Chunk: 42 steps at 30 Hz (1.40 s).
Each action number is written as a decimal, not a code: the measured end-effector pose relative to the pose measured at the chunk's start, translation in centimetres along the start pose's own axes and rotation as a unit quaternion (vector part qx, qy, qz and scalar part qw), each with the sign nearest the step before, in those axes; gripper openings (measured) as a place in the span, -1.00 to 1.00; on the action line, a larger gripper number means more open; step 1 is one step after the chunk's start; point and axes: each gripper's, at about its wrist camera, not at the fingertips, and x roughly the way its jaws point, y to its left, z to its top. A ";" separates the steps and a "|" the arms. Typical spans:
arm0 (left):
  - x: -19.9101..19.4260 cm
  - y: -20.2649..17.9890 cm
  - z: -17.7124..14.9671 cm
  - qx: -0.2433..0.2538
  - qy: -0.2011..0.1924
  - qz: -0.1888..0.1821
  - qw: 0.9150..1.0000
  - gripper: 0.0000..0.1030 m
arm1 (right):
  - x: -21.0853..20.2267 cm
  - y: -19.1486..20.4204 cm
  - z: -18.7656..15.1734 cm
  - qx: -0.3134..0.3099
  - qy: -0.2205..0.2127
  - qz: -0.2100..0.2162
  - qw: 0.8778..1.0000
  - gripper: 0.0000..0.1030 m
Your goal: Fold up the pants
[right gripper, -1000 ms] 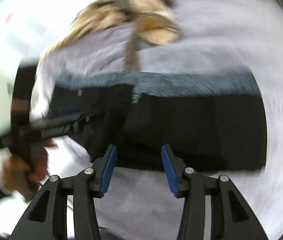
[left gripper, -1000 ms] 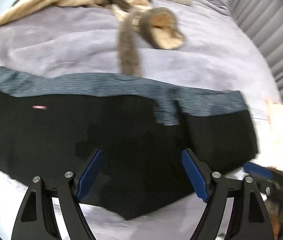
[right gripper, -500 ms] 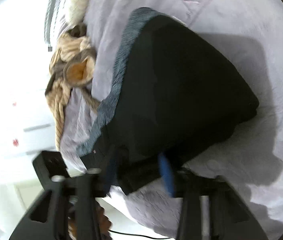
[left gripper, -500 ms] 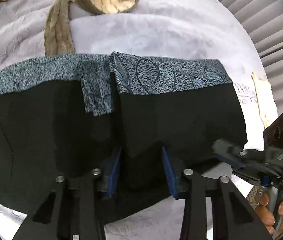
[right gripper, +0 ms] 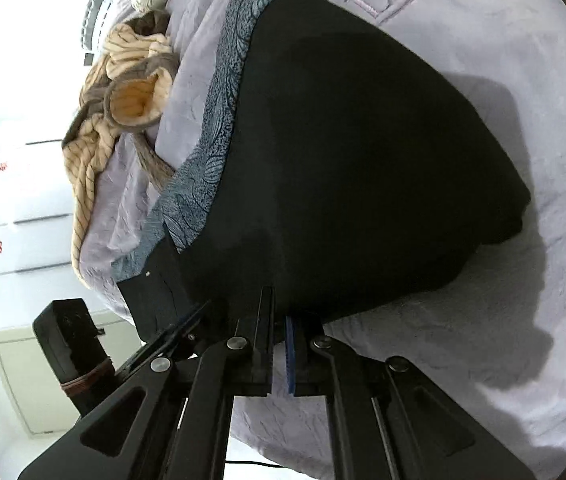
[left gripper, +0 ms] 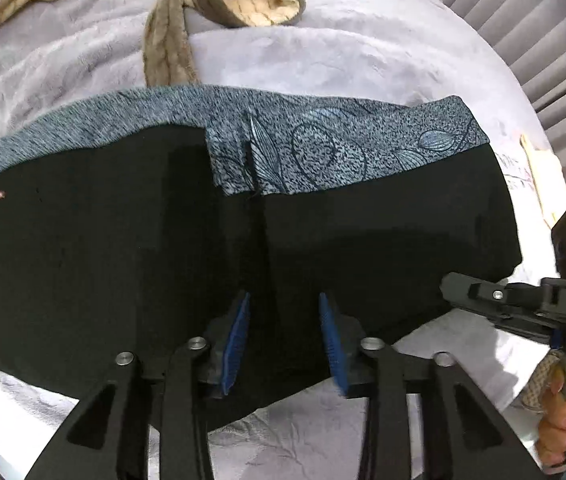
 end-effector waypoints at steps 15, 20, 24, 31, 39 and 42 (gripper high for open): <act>-3.2 -2.3 5.9 0.015 -0.052 0.026 0.998 0.30 | -7.2 1.5 11.4 -0.134 -0.058 -0.059 0.987 0.05; 1.2 -4.7 6.7 0.040 -0.021 0.026 0.999 0.30 | -2.8 -2.0 14.0 -0.059 0.004 0.009 0.998 -0.06; 1.7 -4.9 5.5 0.062 -0.022 0.029 0.997 0.30 | -4.4 -0.7 12.3 -0.073 0.002 0.051 0.996 -0.33; 2.2 -5.5 4.1 0.095 -0.024 0.054 0.994 0.30 | -1.2 2.8 11.8 -0.174 -0.018 -0.176 0.969 -0.22; -0.5 -1.5 1.0 0.032 -0.019 0.071 0.997 0.30 | -3.9 5.7 8.9 -0.222 -0.062 -0.269 0.935 0.34; -2.1 1.0 -0.6 -0.003 -0.019 0.073 0.997 0.31 | -6.4 6.8 7.4 -0.237 -0.096 -0.257 0.932 0.35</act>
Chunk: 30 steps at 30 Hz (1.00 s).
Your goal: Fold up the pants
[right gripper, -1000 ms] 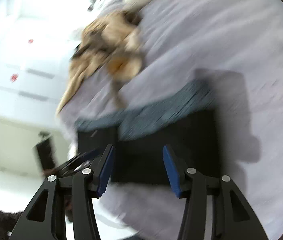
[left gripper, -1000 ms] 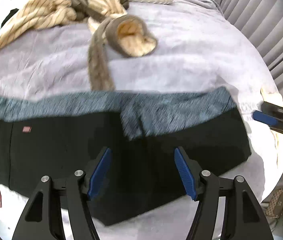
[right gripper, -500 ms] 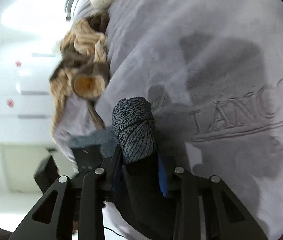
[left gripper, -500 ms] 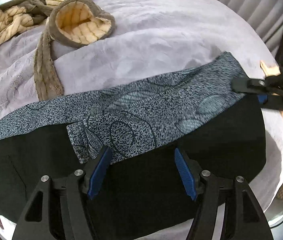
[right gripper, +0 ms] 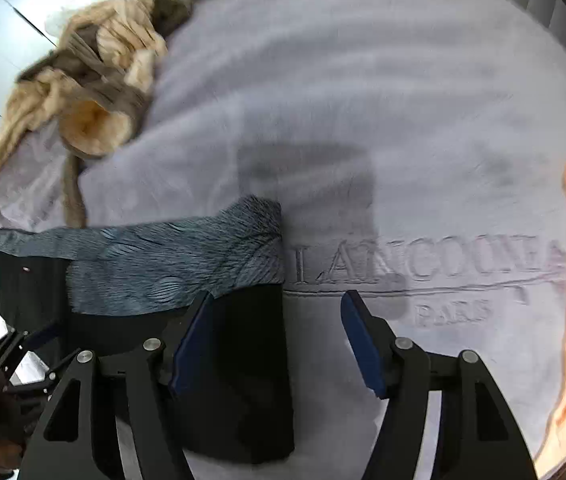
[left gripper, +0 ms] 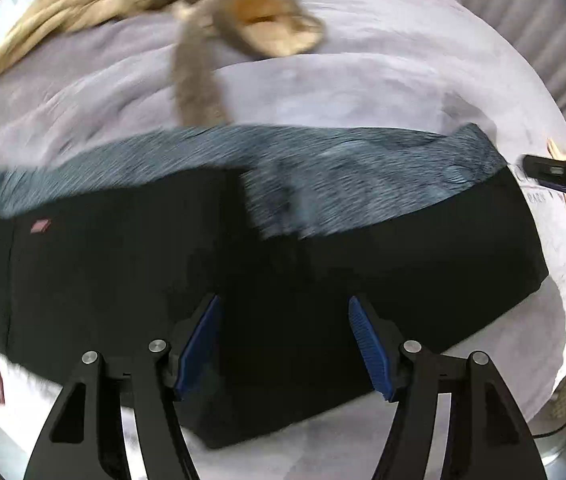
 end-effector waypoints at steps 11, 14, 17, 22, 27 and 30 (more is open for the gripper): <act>-2.3 6.0 -5.8 -0.055 0.029 0.049 0.997 0.31 | 1.4 11.7 -5.9 -0.075 0.051 0.083 0.992 0.35; -3.1 7.3 -7.4 -0.067 0.027 0.046 0.996 0.31 | 1.1 14.5 -8.2 -0.144 0.040 0.064 0.987 0.35; -3.1 8.3 -8.6 -0.075 0.032 0.040 0.996 0.31 | 1.1 17.3 -10.2 -0.242 0.026 0.032 0.969 0.35; -3.1 9.5 -8.8 -0.092 0.032 0.038 0.994 0.31 | 3.4 20.3 -10.7 -0.325 0.029 0.000 0.945 -0.03; -3.6 10.9 -9.7 -0.105 0.032 0.038 0.993 0.31 | 4.8 21.4 -11.8 -0.317 0.088 0.051 0.943 -0.97; -3.7 11.5 -9.7 -0.111 0.039 0.035 0.992 0.31 | 4.4 22.9 -13.8 -0.356 0.094 0.045 0.929 -0.97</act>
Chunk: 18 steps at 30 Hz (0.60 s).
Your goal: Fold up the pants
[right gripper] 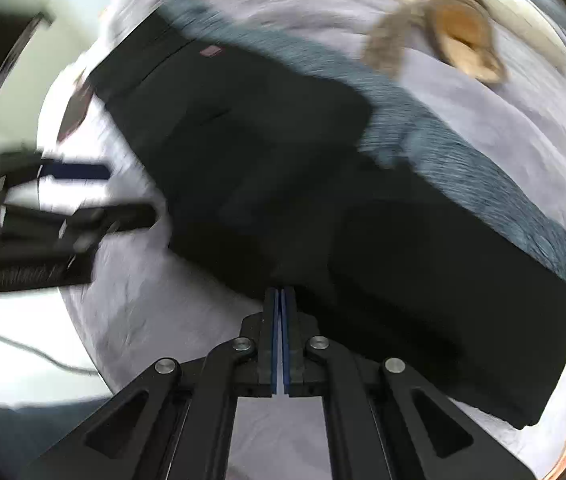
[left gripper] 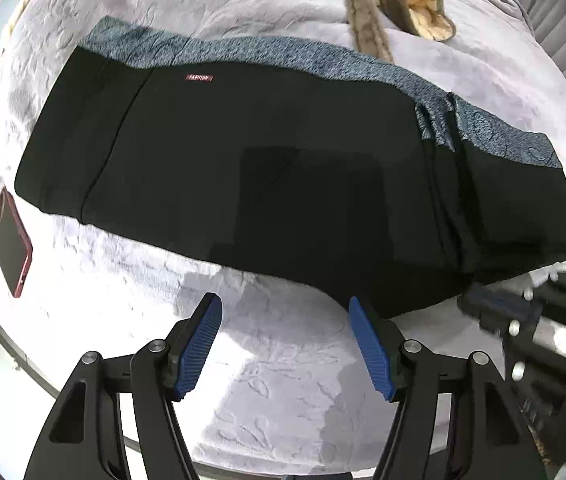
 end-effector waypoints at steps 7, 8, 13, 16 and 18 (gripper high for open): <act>-1.2 0.0 -0.4 -0.009 -0.002 -0.004 1.000 0.31 | -2.1 -1.2 -0.3 0.078 0.011 0.011 0.997 -0.60; -1.2 -0.1 -0.4 -0.010 -0.002 -0.006 1.000 0.35 | -2.6 -1.7 -0.6 0.090 0.011 0.013 0.996 -0.23; -1.8 -0.4 -0.7 -0.018 -0.019 -0.013 1.000 0.98 | -4.8 -3.6 -1.5 0.119 -0.007 -0.004 0.993 0.27; -1.4 -0.4 -1.1 -0.020 -0.011 -0.019 1.000 0.98 | -5.2 -5.5 -1.4 0.164 -0.016 -0.006 0.986 0.37; -1.3 -0.6 -1.2 -0.024 -0.006 -0.027 0.999 0.98 | -5.3 -6.8 -1.3 0.204 -0.019 0.006 0.979 0.40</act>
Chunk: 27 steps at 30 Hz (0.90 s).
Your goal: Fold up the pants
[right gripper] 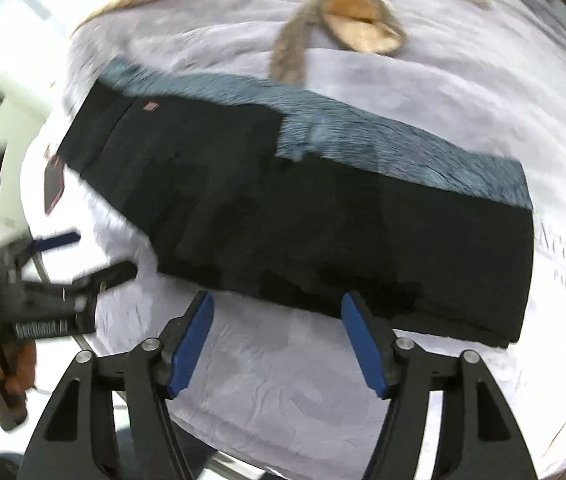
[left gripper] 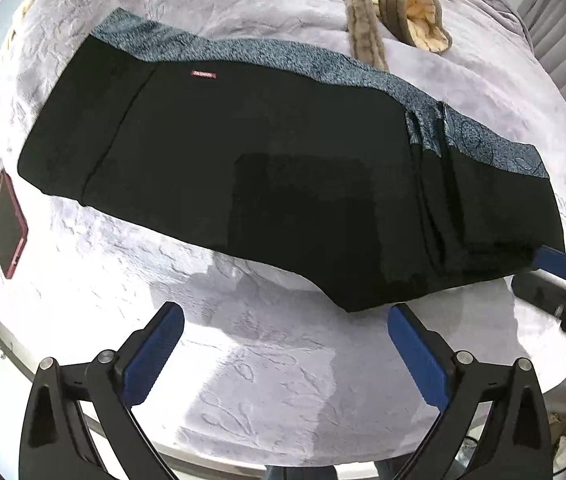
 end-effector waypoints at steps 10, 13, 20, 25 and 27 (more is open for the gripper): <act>-1.1 -5.9 4.7 0.040 -0.012 -0.162 0.986 0.98 | -0.6 -8.2 -1.8 0.225 -0.020 0.122 0.967 0.54; 0.0 -8.2 6.6 0.063 -0.011 -0.208 0.976 0.87 | -0.8 -9.9 -2.8 0.260 -0.028 0.143 0.955 0.54; 3.8 -10.9 8.1 0.101 0.037 -0.248 0.963 0.46 | -0.7 -11.8 -4.6 0.284 -0.023 0.163 0.945 0.54; 4.6 -10.9 7.8 0.103 0.053 -0.255 0.960 0.26 | -0.3 -12.5 -5.5 0.292 -0.021 0.175 0.940 0.54; 4.9 -11.0 7.8 0.106 0.057 -0.250 0.961 0.04 | -0.2 -12.6 -5.5 0.292 -0.019 0.177 0.940 0.54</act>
